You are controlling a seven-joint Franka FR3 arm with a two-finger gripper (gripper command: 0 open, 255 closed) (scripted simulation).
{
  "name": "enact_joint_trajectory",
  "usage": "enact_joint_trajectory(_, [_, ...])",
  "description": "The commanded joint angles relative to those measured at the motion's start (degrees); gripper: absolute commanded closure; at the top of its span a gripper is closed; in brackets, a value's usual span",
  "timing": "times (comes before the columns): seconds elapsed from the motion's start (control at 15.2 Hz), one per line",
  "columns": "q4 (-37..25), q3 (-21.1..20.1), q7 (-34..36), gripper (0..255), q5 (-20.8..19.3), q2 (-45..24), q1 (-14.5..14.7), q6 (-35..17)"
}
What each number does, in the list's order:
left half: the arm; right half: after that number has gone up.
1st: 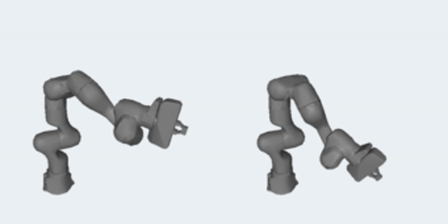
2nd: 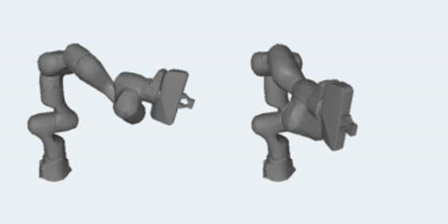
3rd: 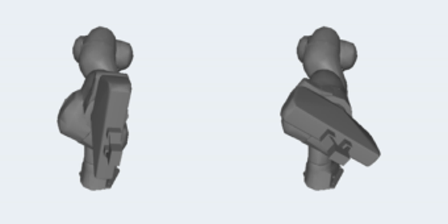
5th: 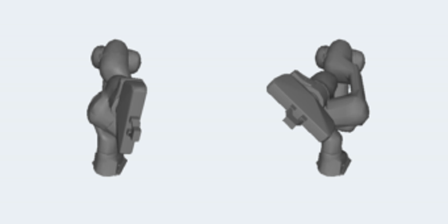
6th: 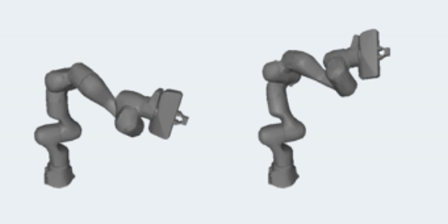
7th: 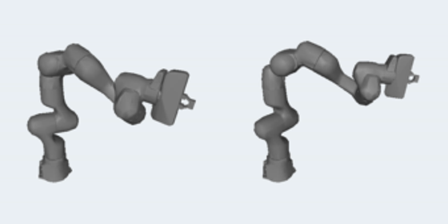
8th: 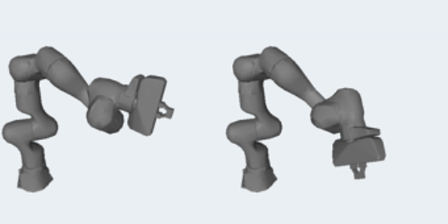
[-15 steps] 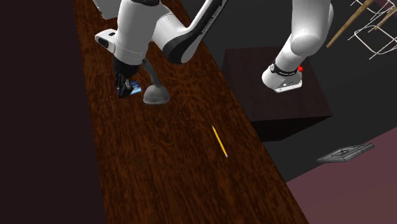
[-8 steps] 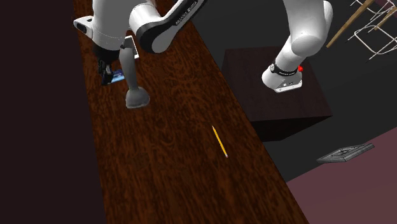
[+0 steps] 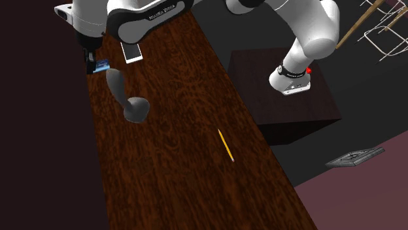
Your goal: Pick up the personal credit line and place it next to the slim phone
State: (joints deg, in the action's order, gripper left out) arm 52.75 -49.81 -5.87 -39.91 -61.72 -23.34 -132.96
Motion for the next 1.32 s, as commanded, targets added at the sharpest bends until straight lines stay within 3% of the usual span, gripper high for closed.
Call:
enact_joint_trajectory(0.0, [-5.58,0.16,-2.56,255,0.5,-2.59,1.72,2.08])
enact_joint_trajectory(0.73, [-1.38,1.67,-1.39,255,-1.1,-5.33,0.58,-4.03])
enact_joint_trajectory(1.19, [-1.4,1.67,-1.4,255,-1.1,-5.34,0.58,-4.01])
enact_joint_trajectory(1.25, [-1.4,1.67,-1.4,0,-1.1,-5.34,0.58,-4.01])
